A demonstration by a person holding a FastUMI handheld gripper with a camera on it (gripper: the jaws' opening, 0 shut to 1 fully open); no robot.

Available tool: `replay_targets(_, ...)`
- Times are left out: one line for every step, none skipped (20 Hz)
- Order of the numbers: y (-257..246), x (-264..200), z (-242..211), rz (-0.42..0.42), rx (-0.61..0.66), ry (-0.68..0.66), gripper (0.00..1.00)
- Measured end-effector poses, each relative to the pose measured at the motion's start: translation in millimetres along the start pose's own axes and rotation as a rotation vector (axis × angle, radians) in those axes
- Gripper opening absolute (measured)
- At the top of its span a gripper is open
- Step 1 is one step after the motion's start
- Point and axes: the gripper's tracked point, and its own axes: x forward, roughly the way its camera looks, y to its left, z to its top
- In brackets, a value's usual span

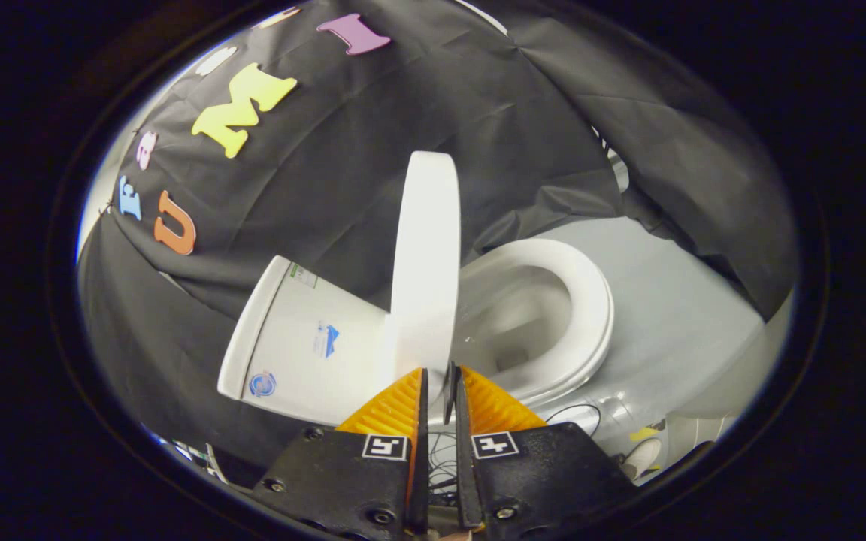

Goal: Open the toilet lid.

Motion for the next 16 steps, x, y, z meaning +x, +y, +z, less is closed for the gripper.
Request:
replay_targets(3.5, -0.7, -0.1, 0.002, 0.006, -0.005, 0.18)
replay_targets(6.2, -1.2, -0.1, 0.004, 0.004, -0.010, 0.18)
replay_targets(8.9, -1.5, -0.6, 0.003, 0.001, -0.014, 0.18)
replay_targets(11.6, -1.7, -0.4, 0.003, -0.002, -0.017, 0.18)
replay_targets(14.7, -2.8, -0.8, 0.004, -0.005, -0.018, 0.18)
replay_targets(17.8, -3.6, -0.5, 0.002, -0.007, -0.020, 0.18)
replay_targets(21.0, -3.8, -1.2, -0.001, -0.018, -0.022, 0.18)
replay_targets(24.1, -4.2, -1.2, -0.002, -0.036, -0.024, 0.18)
replay_targets(28.5, -4.7, -2.1, -0.004, -0.055, -0.028, 0.18)
replay_targets(32.0, -5.5, -2.0, -0.004, -0.067, -0.031, 0.18)
replay_targets(37.0, -6.1, -2.3, -0.002, -0.075, -0.036, 0.18)
replay_targets(41.3, -6.3, -2.3, -0.001, -0.083, -0.040, 0.18)
replay_targets(45.1, -6.8, -3.6, -0.003, -0.095, -0.043, 0.18)
replay_targets(48.5, -7.4, -3.2, -0.007, -0.108, -0.046, 0.18)
replay_targets(52.2, -7.0, -3.9, -0.010, -0.123, -0.050, 0.18)
replay_targets(55.9, -7.3, -4.2, -0.012, -0.135, -0.054, 0.18)
